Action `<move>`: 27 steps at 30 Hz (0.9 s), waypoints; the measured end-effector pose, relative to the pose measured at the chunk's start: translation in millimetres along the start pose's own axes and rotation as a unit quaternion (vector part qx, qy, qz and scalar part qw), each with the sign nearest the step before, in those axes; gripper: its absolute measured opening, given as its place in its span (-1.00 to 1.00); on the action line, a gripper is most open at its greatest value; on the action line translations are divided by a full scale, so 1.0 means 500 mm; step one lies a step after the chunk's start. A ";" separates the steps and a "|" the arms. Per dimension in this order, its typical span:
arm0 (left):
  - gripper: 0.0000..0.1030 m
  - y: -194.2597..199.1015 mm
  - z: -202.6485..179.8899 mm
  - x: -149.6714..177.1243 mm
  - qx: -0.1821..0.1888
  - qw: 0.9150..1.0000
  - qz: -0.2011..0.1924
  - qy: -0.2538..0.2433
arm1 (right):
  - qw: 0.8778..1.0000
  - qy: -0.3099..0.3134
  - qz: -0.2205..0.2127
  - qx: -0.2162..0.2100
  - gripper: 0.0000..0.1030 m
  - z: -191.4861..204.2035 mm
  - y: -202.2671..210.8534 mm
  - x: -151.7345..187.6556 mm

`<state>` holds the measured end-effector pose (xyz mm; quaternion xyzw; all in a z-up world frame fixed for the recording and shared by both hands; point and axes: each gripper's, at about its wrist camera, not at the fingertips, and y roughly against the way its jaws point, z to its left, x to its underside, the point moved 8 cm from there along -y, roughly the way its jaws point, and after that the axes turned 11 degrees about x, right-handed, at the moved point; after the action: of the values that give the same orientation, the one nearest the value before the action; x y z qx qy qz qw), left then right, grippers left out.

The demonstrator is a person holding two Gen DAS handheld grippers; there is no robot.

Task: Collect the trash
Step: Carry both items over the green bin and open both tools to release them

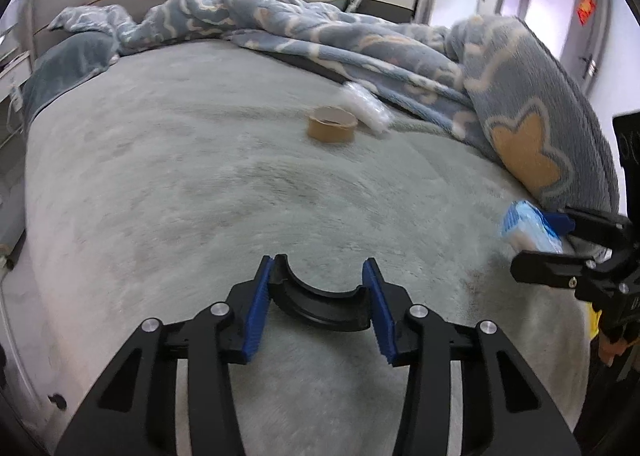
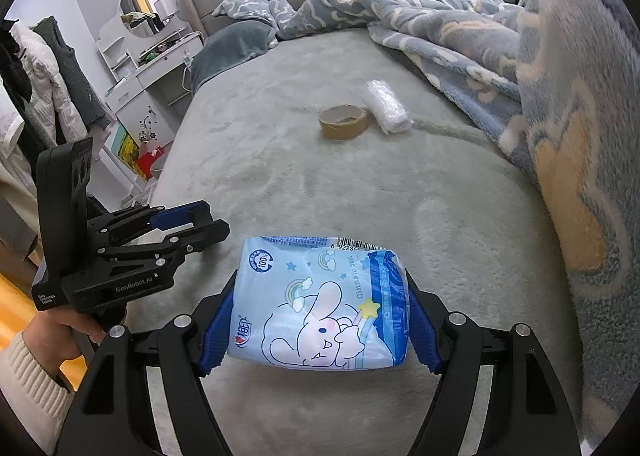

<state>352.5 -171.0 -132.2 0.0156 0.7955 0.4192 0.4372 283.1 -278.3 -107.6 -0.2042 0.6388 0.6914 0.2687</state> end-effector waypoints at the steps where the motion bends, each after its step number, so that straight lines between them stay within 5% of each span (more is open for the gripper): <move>1: -0.07 0.010 0.005 0.000 -0.003 1.000 -0.004 0.007 | 1.000 0.003 -0.002 0.000 0.45 0.007 0.003 -0.001; 12: -0.07 0.146 0.056 0.032 -0.074 0.995 -0.034 0.052 | 1.000 0.014 -0.003 -0.016 0.44 0.081 0.028 -0.004; 27: -0.07 0.297 0.175 0.187 -0.170 0.974 -0.035 0.145 | 0.997 0.067 0.007 -0.047 0.45 0.269 0.038 0.012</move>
<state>305.8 19.1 -118.3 -0.1474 0.7678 0.5302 0.3280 274.8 -144.7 -83.2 -0.2582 0.6239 0.7071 0.2103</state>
